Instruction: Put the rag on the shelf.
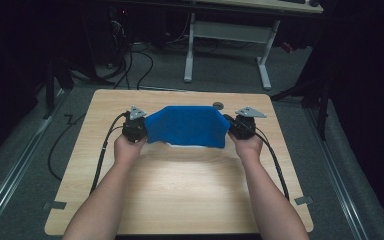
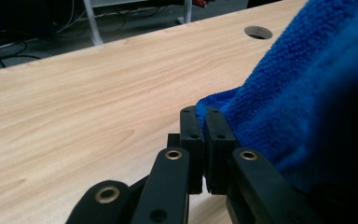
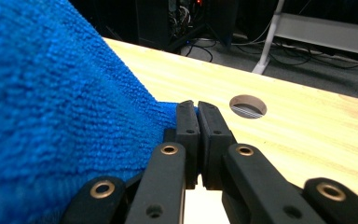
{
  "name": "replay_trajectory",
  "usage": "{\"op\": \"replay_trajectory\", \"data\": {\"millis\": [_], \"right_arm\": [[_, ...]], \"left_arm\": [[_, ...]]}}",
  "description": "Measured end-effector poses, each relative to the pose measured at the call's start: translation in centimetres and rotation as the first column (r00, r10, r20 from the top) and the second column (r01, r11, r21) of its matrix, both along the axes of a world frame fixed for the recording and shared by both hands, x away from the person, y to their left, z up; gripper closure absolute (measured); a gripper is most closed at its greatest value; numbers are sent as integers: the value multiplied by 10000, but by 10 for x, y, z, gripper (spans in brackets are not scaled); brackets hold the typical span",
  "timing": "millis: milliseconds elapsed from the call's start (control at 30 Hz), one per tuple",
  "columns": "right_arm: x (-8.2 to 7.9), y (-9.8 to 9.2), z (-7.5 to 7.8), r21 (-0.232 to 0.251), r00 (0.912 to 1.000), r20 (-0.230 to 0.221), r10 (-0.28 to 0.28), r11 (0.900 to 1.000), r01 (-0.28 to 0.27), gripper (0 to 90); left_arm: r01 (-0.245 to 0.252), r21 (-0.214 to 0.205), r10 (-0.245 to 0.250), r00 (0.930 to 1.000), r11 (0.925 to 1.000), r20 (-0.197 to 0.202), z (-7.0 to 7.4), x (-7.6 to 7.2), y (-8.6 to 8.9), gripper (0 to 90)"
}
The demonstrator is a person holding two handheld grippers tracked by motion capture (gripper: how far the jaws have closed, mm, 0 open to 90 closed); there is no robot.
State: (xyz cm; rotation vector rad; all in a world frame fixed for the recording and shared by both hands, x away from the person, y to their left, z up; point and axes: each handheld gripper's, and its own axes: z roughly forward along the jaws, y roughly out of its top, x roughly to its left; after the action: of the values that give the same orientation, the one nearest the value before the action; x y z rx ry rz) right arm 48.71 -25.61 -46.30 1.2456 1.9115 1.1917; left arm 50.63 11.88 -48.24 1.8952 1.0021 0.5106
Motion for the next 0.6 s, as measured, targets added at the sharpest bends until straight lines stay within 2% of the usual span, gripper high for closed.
{"op": "replay_trajectory", "data": {"millis": [167, 233, 600], "right_arm": [[-2, -1, -8, 29, 10000, -90, -9, 10000, 10, 883], [-3, -2, -15, -4, 9996, -288, -42, 10000, 42, 883], [-4, -1, -19, -77, 9992, -404, -34, 10000, 31, 881]], "left_arm": [[48, 35, -47, 9999, 10000, -112, -5, -3, 1, 880], [44, -1, -44, 9998, 10000, -177, -8, -4, 0, 879], [28, -40, -30, 9994, 10000, -332, -15, -7, 4, 877]]}}
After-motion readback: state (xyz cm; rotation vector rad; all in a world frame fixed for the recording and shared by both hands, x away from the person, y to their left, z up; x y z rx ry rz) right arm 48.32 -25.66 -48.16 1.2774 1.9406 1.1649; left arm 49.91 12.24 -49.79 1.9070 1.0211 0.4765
